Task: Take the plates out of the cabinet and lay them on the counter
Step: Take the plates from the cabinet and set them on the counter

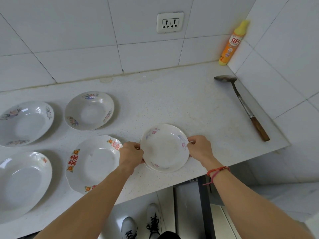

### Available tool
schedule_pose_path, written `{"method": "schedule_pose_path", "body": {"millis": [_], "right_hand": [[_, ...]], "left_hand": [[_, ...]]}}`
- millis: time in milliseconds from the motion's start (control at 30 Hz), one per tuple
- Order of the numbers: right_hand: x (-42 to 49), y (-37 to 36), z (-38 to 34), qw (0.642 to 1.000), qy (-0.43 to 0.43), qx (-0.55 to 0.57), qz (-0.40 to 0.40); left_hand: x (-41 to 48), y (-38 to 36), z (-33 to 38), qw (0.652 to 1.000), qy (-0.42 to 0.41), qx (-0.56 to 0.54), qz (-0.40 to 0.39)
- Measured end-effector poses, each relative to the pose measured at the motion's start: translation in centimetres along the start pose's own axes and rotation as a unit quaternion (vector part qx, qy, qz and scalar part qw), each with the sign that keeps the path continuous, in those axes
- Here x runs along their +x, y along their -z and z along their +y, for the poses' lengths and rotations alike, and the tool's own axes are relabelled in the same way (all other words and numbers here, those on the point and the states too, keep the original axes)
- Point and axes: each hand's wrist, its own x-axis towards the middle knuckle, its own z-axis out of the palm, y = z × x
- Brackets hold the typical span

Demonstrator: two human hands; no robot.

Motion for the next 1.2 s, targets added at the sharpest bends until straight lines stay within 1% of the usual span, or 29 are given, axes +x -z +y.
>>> {"method": "schedule_pose_path", "body": {"millis": [167, 367, 500, 667, 800, 1000, 1200], "right_hand": [[0.1, 0.4, -0.8, 1.000, -0.003, 0.002, 0.008], [1.4, 1.5, -4.0, 0.999, 0.010, 0.009, 0.037], [3.9, 1.5, -5.8, 0.998, 0.014, 0.056, 0.041], [8.1, 0.6, -7.6, 0.996, 0.024, 0.076, 0.034], [11.9, -0.6, -8.9, 0.997, 0.032, 0.071, 0.027], [16.4, -2.5, -10.0, 0.997, 0.051, 0.059, 0.010], [18.3, -3.3, -10.8, 0.997, 0.065, 0.045, -0.004]], "left_hand": [[0.1, 0.4, 0.6, 1.000, -0.012, -0.011, 0.005], [1.9, 1.4, 3.5, 0.999, -0.027, -0.023, 0.011], [4.5, 2.7, 5.8, 0.998, -0.055, -0.007, 0.019], [8.2, 3.4, 8.0, 0.995, -0.082, -0.009, 0.057], [11.3, 3.5, 9.2, 0.993, -0.089, -0.002, 0.077], [15.5, 3.4, 9.1, 0.991, -0.083, 0.021, 0.102], [18.2, 2.8, 8.5, 0.989, -0.084, 0.031, 0.113]]}}
